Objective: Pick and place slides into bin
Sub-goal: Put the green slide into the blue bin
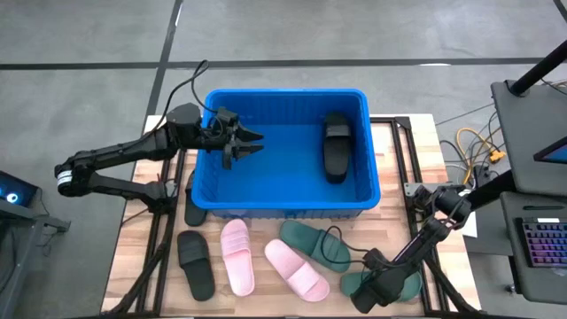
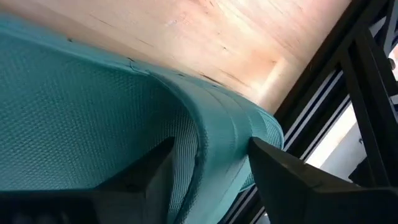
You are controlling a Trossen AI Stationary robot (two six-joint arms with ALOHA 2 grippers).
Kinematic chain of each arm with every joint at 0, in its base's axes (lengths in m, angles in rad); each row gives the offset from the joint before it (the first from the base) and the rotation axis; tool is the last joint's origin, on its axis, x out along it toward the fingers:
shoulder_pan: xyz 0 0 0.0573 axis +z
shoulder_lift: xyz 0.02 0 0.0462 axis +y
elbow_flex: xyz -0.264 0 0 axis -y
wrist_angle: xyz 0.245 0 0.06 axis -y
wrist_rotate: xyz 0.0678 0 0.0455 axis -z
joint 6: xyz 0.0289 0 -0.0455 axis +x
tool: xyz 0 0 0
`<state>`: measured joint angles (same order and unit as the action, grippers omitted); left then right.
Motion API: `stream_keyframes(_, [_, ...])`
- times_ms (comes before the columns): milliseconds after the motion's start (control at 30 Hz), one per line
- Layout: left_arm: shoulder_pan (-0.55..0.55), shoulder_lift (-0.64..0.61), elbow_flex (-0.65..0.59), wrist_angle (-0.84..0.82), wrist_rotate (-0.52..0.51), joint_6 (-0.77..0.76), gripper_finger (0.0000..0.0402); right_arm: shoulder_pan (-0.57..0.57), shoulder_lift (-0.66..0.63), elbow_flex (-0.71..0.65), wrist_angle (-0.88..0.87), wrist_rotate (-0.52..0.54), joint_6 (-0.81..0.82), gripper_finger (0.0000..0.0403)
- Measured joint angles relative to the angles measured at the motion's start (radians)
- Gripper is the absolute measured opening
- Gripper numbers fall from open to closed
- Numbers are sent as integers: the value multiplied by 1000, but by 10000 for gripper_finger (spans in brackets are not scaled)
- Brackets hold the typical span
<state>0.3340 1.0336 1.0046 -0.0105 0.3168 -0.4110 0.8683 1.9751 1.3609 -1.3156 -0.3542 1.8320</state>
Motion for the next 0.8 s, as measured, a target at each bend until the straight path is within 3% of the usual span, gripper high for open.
stream_keyframes(433, [0, 0, 0, 1, 0, 3, 196, 1, -9, 51, -122, 7, -90, 21])
stream_keyframes(600, [0, 0, 0, 1, 0, 4, 196, 6, -9, 95, -167, 76, -101, 13])
stream_keyframes(800, [0, 0, 0, 1, 1, 5, 196, 7, -20, 182, -235, 235, -132, 12])
